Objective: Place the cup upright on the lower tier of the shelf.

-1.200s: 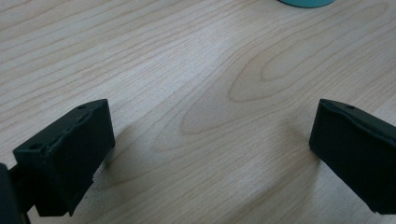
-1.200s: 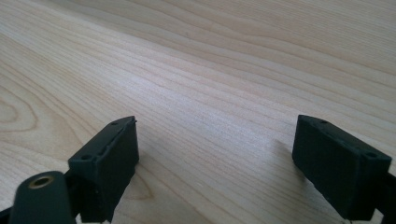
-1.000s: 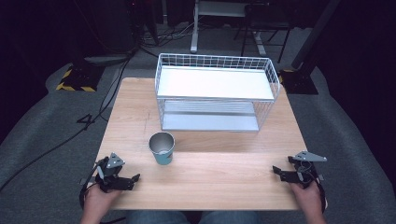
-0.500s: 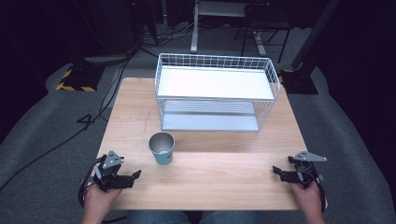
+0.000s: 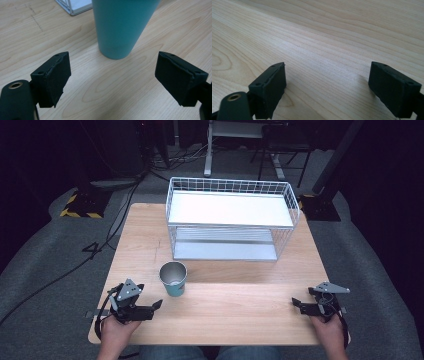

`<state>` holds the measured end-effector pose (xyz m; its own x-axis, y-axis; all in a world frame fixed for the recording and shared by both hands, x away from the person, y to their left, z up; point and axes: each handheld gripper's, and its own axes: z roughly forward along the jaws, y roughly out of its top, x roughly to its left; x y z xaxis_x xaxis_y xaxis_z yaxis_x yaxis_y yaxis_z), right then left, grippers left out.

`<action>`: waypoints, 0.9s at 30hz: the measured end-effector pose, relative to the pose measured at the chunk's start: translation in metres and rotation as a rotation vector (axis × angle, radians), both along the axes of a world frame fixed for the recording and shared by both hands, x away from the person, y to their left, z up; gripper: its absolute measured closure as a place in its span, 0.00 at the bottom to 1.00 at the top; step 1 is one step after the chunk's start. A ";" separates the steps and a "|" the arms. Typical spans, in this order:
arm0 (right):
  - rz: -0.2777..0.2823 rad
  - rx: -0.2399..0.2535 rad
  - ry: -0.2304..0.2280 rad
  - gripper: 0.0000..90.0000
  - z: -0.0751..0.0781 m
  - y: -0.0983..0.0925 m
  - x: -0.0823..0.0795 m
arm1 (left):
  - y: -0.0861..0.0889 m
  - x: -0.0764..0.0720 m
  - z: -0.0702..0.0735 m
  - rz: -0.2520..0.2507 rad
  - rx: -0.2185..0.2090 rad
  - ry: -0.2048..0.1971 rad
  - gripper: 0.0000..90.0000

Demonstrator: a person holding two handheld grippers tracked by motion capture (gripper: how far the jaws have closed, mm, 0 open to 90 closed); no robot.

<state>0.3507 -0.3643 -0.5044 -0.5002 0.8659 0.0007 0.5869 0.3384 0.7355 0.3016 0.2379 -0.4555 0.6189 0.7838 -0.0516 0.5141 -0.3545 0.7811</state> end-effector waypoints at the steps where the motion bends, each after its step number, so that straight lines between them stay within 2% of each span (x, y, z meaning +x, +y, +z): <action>1: 0.000 0.000 0.000 0.17 0.000 0.000 0.000 | -0.001 0.000 0.000 -0.002 -0.003 -0.001 0.15; 2: 0.000 0.000 0.000 0.17 0.000 0.000 0.000 | -0.004 0.001 -0.001 0.000 -0.017 -0.001 0.15; 8: 0.000 -0.001 0.000 0.17 0.000 0.000 0.000 | -0.015 0.011 -0.005 -0.004 -0.033 0.006 0.11; 14: 0.000 0.000 0.000 0.17 0.000 0.000 0.000 | -0.030 0.022 -0.010 -0.026 -0.021 0.001 0.08; 15: -0.001 -0.001 0.000 0.17 0.000 0.000 0.000 | -0.032 0.024 -0.011 -0.029 -0.007 -0.001 0.08; 17: 0.000 -0.001 0.000 0.17 0.000 0.000 0.000 | -0.037 0.028 -0.014 -0.004 -0.011 0.022 0.07; 20: -0.001 -0.001 0.000 0.17 0.000 0.000 0.000 | -0.039 0.034 -0.018 0.004 -0.014 0.042 0.05; 27: -0.011 -0.002 -0.001 0.17 0.000 0.000 0.001 | -0.046 0.045 -0.025 0.004 -0.011 0.041 0.05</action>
<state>0.3514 -0.3639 -0.5044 -0.4907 0.8713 -0.0019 0.5898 0.3337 0.7354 0.3468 0.1915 -0.4807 0.6127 0.7857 -0.0853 0.5472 -0.3439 0.7631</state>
